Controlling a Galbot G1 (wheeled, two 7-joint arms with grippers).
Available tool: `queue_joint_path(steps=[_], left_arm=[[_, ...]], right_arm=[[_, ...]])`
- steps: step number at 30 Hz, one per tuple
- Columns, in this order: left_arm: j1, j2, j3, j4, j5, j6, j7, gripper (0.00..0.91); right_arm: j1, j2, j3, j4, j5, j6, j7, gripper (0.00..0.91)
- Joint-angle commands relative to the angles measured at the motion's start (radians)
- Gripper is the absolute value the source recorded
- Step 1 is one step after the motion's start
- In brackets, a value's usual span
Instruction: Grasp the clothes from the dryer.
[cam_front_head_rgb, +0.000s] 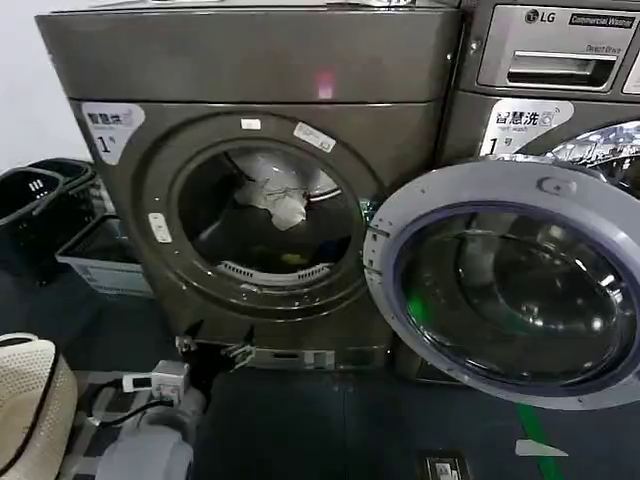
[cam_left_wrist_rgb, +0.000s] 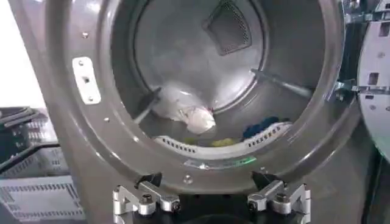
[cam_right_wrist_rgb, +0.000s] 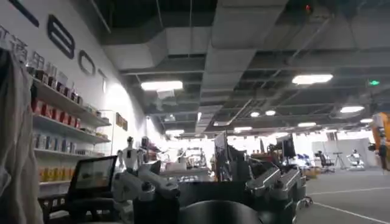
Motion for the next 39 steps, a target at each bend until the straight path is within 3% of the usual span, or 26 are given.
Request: queue_joint_path(steps=[1, 39], left_arm=[[-0.001, 0.001, 0.028, 0.014, -0.003, 0.049, -0.018, 0.907], [0.008, -0.002, 0.029, 0.017, -0.020, 0.049, -0.043, 0.907]], right_arm=[[0.002, 0.000, -0.004, 0.003, -0.001, 0.000, 0.001, 0.907], [0.003, 0.007, -0.005, 0.006, -0.003, 0.002, 0.000, 0.907]])
